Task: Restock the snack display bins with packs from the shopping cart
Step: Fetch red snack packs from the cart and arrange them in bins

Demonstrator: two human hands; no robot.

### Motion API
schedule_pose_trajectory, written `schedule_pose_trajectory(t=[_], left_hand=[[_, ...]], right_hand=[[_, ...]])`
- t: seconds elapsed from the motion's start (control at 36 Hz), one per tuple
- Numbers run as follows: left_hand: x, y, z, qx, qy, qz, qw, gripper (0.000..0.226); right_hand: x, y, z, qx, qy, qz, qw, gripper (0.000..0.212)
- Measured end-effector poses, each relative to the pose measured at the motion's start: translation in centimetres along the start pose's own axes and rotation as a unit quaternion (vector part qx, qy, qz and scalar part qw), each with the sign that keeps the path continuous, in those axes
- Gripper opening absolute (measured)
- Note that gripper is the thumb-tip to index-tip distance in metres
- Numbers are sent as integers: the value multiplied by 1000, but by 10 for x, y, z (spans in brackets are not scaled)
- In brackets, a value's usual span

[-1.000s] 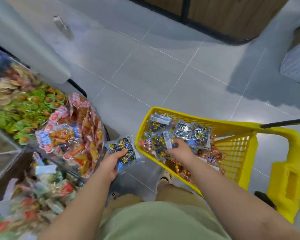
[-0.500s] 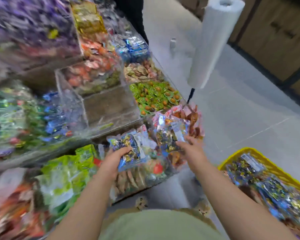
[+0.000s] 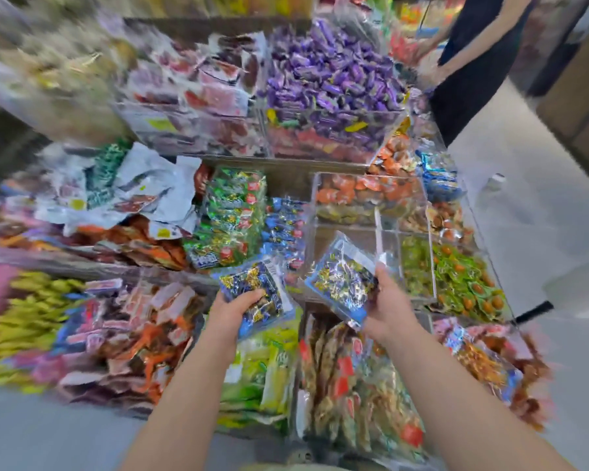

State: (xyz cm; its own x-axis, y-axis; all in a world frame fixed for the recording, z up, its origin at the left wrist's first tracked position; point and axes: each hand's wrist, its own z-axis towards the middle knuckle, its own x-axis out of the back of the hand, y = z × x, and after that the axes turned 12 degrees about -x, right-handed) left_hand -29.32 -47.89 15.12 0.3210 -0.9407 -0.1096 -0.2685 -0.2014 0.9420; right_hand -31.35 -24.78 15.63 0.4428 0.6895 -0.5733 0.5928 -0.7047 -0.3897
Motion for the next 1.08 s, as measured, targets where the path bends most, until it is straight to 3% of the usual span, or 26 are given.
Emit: schedule_pose_trajectory(t=[0.03,0.08,0.17,0.33,0.42,0.5,0.58,0.72,0.81,0.89,1.03,1.08], left_hand=[[1,4,-2,-13,17,6,1000,44],[4,9,-2,-12,40,20,999,78],[11,10,3,-20,59,39,997,85],[16,24,12,-39,74,26,996,70],[20,32,24,-58,74,25,995,63],[23,40,38,-71,59,12,996,74],[29,49,54,-74,40,32,996,100],[41,64,85,-87,6,79,993,100],[46,74,101,-99,-26,98,990,107],[46,83,114,-96,-61,97,989,106],[44,97,132,-88,-64,58,992,94],[46,100,140,-72,-65,33,995,78]], right_hand=[[-8,1,3,-15,3,-27,1000,40],[-22,4,7,-44,7,-87,995,31],[-36,7,10,-74,-11,-188,979,4],[-53,4,14,-33,-51,-276,959,34],[-63,4,10,49,-12,-361,931,25],[-74,4,11,138,47,-409,901,47],[-87,6,15,207,52,-464,860,60],[-109,12,13,254,44,-525,811,82],[-123,18,14,362,100,-521,766,57],[-135,19,19,403,148,-476,768,21],[-140,7,36,303,126,-505,798,33],[-137,0,47,298,158,-513,789,34]])
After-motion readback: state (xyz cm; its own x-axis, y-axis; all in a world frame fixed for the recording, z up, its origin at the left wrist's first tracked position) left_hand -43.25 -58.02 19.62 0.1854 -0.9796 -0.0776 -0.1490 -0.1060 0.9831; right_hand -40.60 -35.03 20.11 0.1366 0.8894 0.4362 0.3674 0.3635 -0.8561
